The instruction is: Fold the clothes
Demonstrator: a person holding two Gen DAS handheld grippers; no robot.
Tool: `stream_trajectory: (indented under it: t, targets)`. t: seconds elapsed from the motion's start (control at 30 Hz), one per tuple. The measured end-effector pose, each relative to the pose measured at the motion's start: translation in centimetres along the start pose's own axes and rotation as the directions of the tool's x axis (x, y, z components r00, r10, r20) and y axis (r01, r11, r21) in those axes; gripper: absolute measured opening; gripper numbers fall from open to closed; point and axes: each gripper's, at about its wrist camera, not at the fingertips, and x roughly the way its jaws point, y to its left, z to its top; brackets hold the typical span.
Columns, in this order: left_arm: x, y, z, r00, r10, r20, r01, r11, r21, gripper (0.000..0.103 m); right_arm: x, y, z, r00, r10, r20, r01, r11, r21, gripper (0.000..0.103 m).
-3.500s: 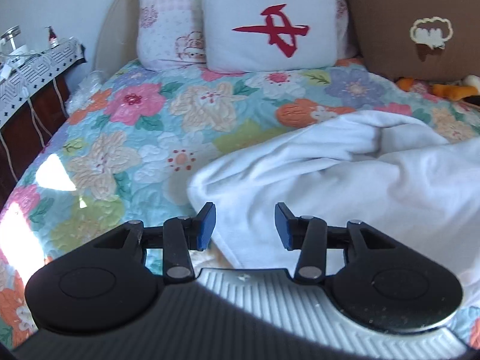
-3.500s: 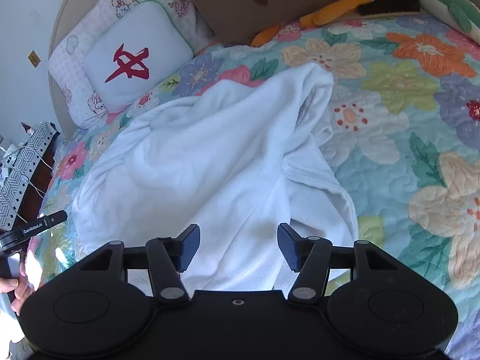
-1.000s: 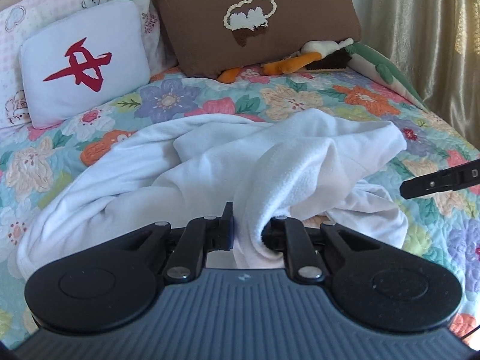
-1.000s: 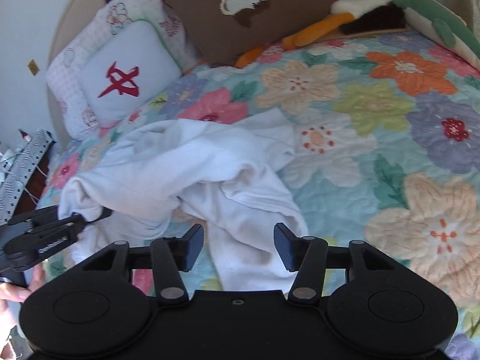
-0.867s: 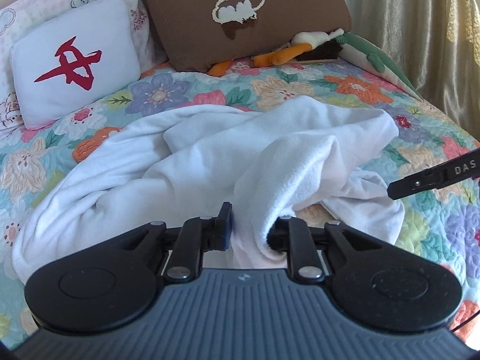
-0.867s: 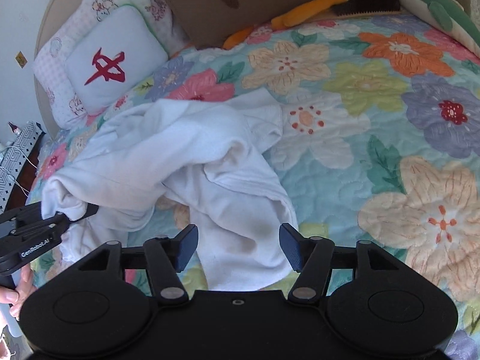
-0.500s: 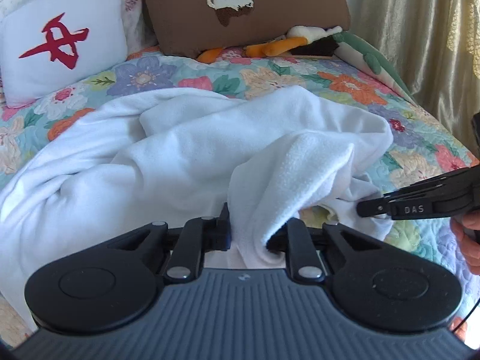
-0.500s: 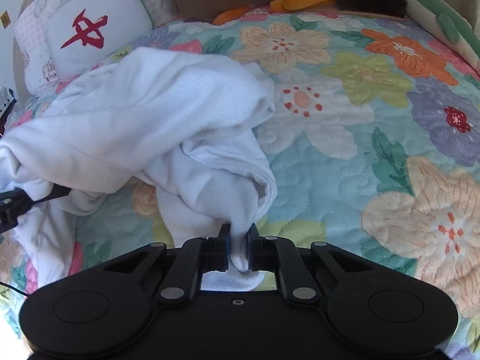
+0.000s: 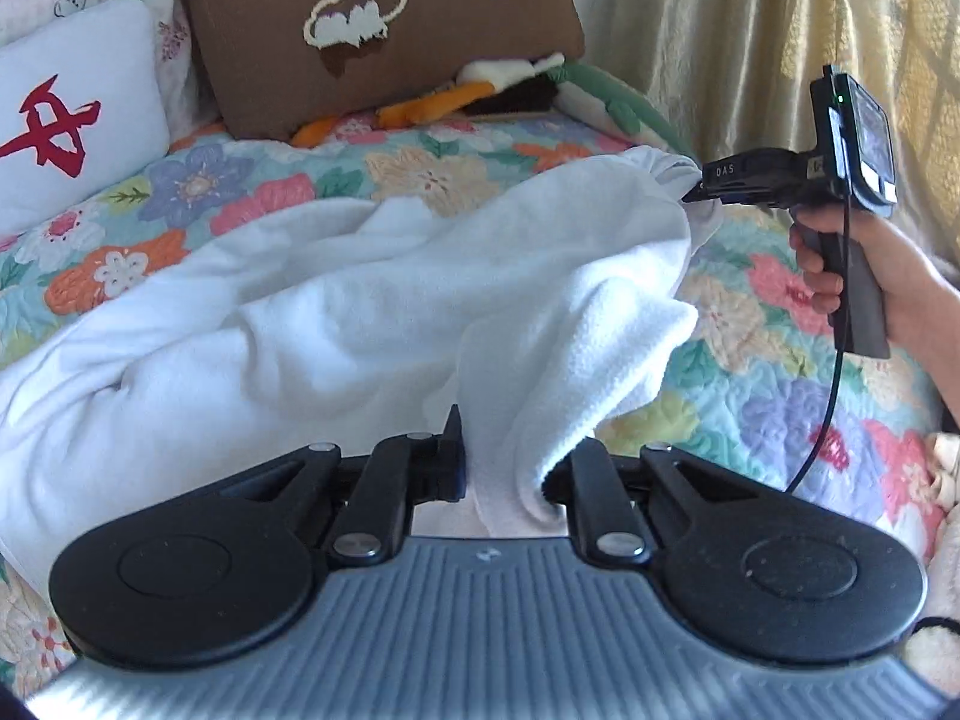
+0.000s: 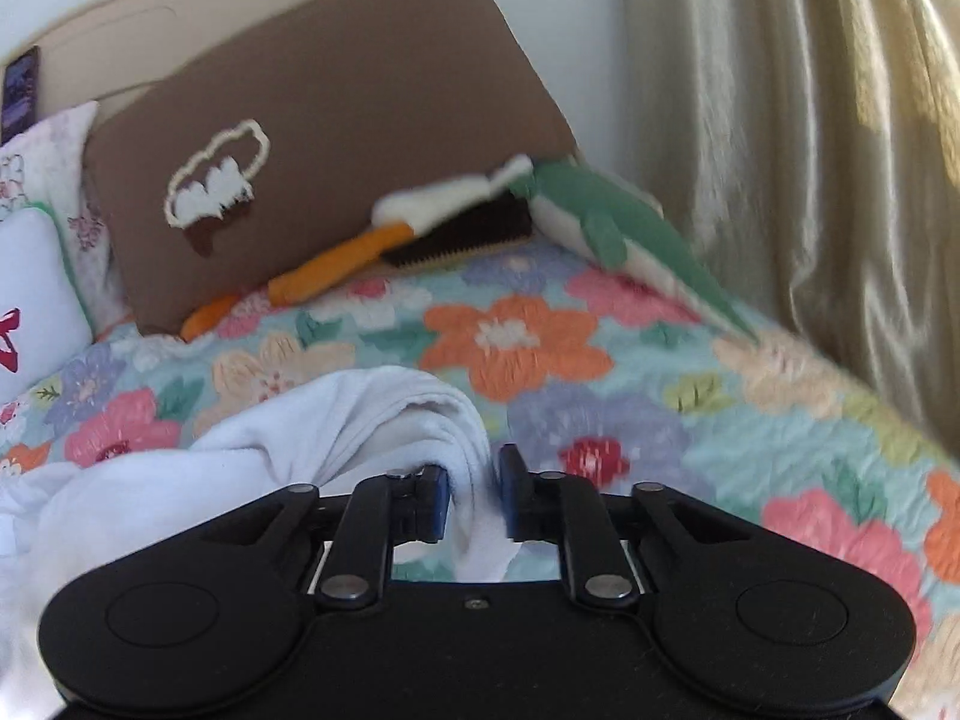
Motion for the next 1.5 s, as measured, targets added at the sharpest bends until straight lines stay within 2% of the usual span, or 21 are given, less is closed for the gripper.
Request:
stream_trajectory:
  t: [0.1, 0.13, 0.2, 0.3, 0.4, 0.53, 0.6, 0.7, 0.73, 0.87, 0.97, 1.1, 1.23, 1.27, 1.33, 1.4, 1.43, 1.5]
  targets:
    - [1.8, 0.5, -0.5, 0.998, -0.015, -0.065, 0.011, 0.998, -0.056, 0.013, 1.5, -0.2, -2.6, 0.983, -0.006, -0.183, 0.017, 0.998, 0.057, 0.031]
    - [2.2, 0.7, -0.5, 0.997, -0.022, -0.077, 0.016, 0.997, -0.075, 0.013, 1.6, -0.1, -3.2, 0.975, -0.009, -0.223, 0.024, 0.998, 0.065, 0.034]
    - [2.7, 1.1, -0.3, 0.995, -0.026, -0.094, 0.017, 0.995, -0.097, 0.014, 0.9, 0.6, -4.2, 0.966, -0.02, -0.257, 0.036, 0.998, 0.057, 0.046]
    - [2.9, 1.3, 0.1, 0.995, -0.021, -0.097, 0.011, 0.995, -0.101, 0.015, -0.5, 3.1, -4.9, 0.963, -0.029, -0.268, 0.017, 0.999, -0.046, 0.053]
    - [2.6, 1.6, 0.9, 0.997, -0.01, -0.082, 0.004, 0.996, -0.084, 0.015, -2.1, 5.9, -4.9, 0.97, -0.024, -0.244, -0.02, 0.984, -0.177, 0.055]
    - [2.0, 3.0, 2.2, 0.999, -0.012, -0.039, 0.006, 0.992, -0.129, 0.015, -5.1, 8.6, -4.6, 0.972, 0.112, -0.206, -0.166, 0.949, -0.267, 0.055]
    - [2.2, 4.1, 2.8, 0.999, -0.007, -0.033, 0.002, 0.986, -0.168, 0.015, -6.5, 9.7, -4.8, 0.953, 0.223, -0.206, -0.278, 0.915, -0.291, 0.056]
    - [3.2, 5.9, 3.4, 0.999, -0.007, -0.038, -0.002, 0.972, -0.233, 0.015, -7.6, 11.4, -5.5, 0.896, 0.367, -0.252, -0.433, 0.848, -0.305, 0.057]
    - [3.6, 6.6, 3.6, 0.999, -0.011, -0.043, -0.001, 0.965, -0.261, 0.015, -7.7, 12.0, -5.8, 0.878, 0.398, -0.266, -0.469, 0.827, -0.31, 0.057]
    - [5.3, 9.1, 3.9, 0.997, -0.047, -0.065, 0.02, 0.927, -0.375, 0.015, -7.9, 14.4, -7.6, 0.832, 0.459, -0.312, -0.55, 0.761, -0.345, 0.065]
    - [6.4, 10.1, 3.7, 0.995, -0.047, -0.089, 0.006, 0.912, -0.41, 0.015, -7.6, 15.6, -8.9, 0.819, 0.441, -0.367, -0.564, 0.735, -0.376, 0.066]
    - [6.5, 10.3, 3.7, 0.995, -0.015, -0.1, -0.024, 0.928, -0.373, 0.015, -7.6, 16.3, -9.7, 0.806, 0.433, -0.403, -0.579, 0.717, -0.388, 0.066]
    - [5.9, 10.0, 3.8, 0.996, -0.003, -0.09, -0.028, 0.94, -0.341, 0.015, -6.9, 16.1, -10.0, 0.822, 0.423, -0.382, -0.558, 0.732, -0.39, 0.066]
    - [5.7, 9.8, 3.8, 0.996, 0.0, -0.089, -0.029, 0.944, -0.329, 0.015, -6.7, 16.0, -10.0, 0.814, 0.436, -0.383, -0.569, 0.732, -0.375, 0.066]
    - [5.5, 9.6, 3.9, 0.996, 0.006, -0.085, -0.033, 0.949, -0.314, 0.015, -6.6, 15.8, -9.9, 0.779, 0.486, -0.396, -0.615, 0.716, -0.331, 0.066]
    - [5.1, 9.6, 3.9, 0.997, 0.005, -0.076, -0.028, 0.949, -0.313, 0.015, -6.8, 16.1, -10.1, 0.758, 0.516, -0.399, -0.642, 0.698, -0.318, 0.066]
    - [4.8, 9.7, 4.0, 0.998, 0.003, -0.069, -0.025, 0.948, -0.317, 0.015, -7.0, 16.4, -10.2, 0.756, 0.52, -0.397, -0.646, 0.691, -0.325, 0.066]
    - [4.1, 9.7, 4.0, 0.999, -0.006, -0.043, -0.008, 0.946, -0.324, 0.015, -7.2, 16.9, -10.6, 0.767, 0.512, -0.387, -0.637, 0.684, -0.356, 0.066]
